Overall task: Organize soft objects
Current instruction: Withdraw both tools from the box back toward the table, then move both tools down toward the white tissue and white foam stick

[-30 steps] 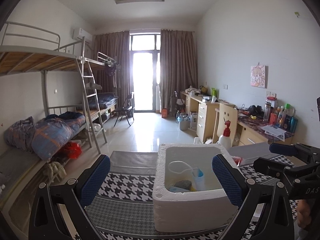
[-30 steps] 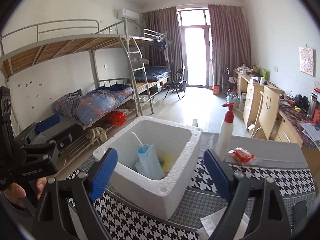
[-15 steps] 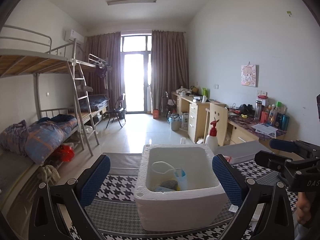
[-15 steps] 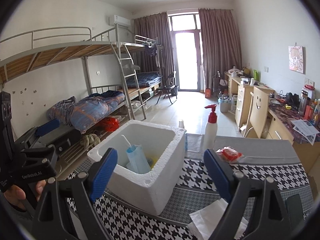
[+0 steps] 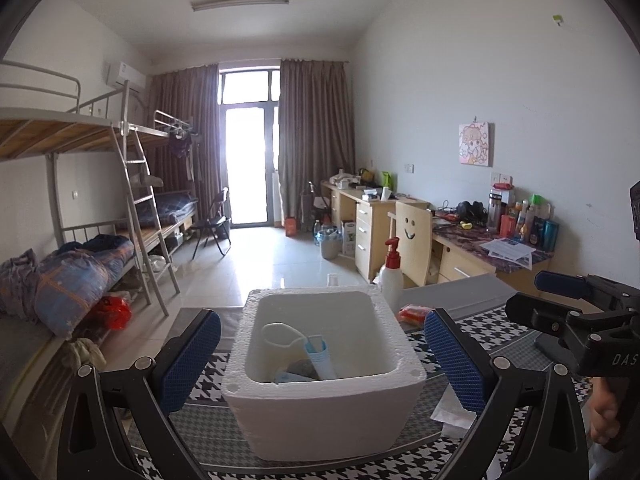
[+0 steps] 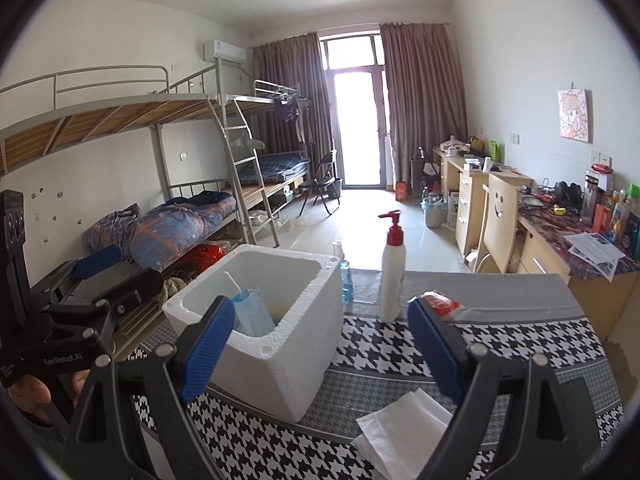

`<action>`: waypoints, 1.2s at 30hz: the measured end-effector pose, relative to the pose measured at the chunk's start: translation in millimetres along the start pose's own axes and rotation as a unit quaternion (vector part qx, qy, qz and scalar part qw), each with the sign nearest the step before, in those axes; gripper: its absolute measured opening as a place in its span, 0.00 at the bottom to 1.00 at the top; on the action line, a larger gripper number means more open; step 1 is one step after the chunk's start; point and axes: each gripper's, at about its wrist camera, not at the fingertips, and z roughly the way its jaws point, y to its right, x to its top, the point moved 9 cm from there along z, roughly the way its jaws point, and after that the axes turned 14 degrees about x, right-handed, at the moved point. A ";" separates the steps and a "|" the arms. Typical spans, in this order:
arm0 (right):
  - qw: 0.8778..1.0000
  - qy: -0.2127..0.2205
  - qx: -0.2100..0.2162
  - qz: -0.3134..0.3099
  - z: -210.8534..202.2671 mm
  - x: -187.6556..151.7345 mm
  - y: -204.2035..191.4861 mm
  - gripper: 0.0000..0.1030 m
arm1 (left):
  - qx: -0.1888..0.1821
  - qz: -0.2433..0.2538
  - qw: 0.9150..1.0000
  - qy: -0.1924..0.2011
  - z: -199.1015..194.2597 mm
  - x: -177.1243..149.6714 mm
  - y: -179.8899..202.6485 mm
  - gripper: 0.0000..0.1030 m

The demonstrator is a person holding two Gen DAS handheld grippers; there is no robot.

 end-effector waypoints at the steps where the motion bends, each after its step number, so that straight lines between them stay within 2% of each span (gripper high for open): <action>1: 1.000 0.001 -0.001 0.001 -1.5 -0.2 0.7 0.88 | -0.002 0.001 1.000 0.000 -0.1 -0.2 2.6 0.99; 19: 0.999 0.012 -0.027 0.021 -28.7 -11.8 27.5 0.88 | -0.039 0.016 0.999 -0.003 -9.4 -2.4 29.7 0.99; 36: 0.998 0.009 -0.051 0.032 -43.2 -30.7 44.6 0.88 | -0.071 0.032 0.997 -0.016 -13.4 -17.9 63.0 0.99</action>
